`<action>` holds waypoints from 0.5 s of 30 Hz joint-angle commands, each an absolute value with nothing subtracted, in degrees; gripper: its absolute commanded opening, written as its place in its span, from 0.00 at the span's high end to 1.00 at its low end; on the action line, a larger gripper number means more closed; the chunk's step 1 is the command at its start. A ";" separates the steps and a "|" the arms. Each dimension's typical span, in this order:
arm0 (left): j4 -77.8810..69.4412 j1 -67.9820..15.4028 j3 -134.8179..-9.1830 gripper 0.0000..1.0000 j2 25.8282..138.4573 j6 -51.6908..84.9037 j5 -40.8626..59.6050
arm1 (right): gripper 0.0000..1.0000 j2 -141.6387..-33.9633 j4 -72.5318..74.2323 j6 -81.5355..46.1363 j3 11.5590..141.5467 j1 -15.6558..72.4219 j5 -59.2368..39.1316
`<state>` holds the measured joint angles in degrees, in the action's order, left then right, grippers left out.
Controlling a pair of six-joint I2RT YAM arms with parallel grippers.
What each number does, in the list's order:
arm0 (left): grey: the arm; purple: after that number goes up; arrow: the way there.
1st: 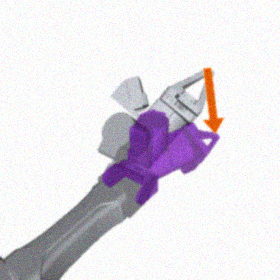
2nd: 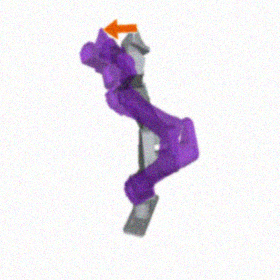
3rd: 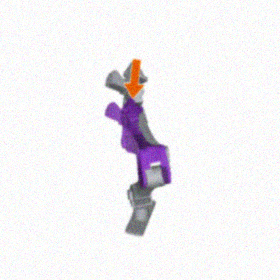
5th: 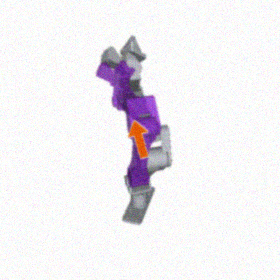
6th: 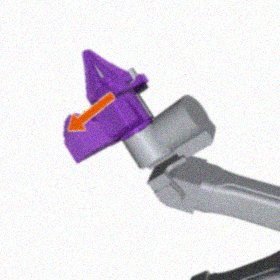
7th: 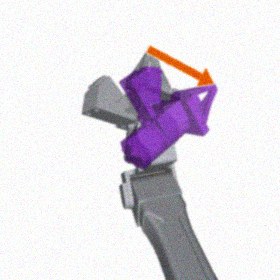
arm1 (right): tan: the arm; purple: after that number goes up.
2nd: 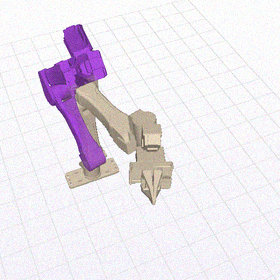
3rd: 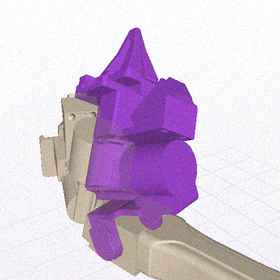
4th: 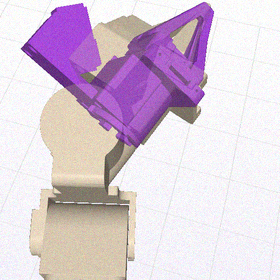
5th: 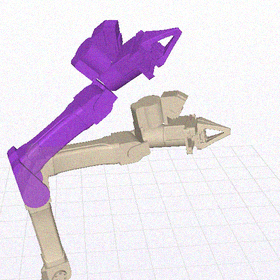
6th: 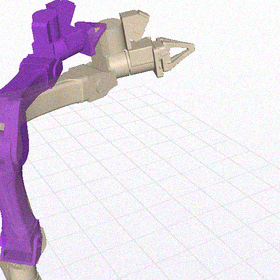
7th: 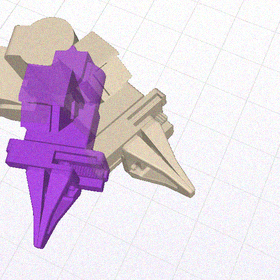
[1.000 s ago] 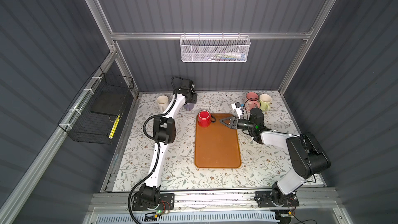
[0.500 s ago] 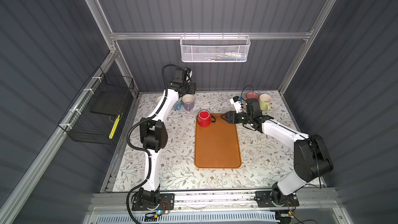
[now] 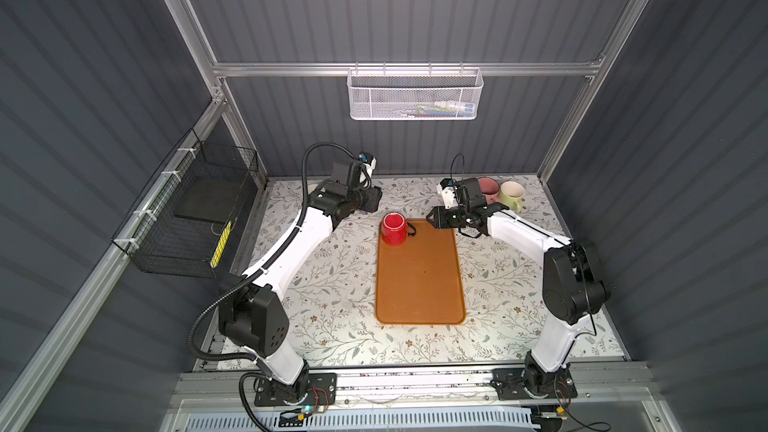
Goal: Turn the mug right side up
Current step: 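Move both grippers over the upside-down red mug on the tray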
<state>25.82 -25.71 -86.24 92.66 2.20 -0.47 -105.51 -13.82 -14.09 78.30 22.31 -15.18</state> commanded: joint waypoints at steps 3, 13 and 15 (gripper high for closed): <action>22.66 -27.23 -73.43 0.46 84.12 5.74 -2.07 | 0.57 -110.13 -17.57 -12.51 83.49 23.37 -11.53; 20.00 -27.95 -62.90 0.53 80.84 11.38 1.03 | 0.58 -119.90 -21.96 -11.54 95.16 25.00 -8.11; 19.95 -27.95 -62.24 0.54 81.02 11.51 0.94 | 0.58 -121.59 -24.13 -11.21 96.98 25.27 -7.85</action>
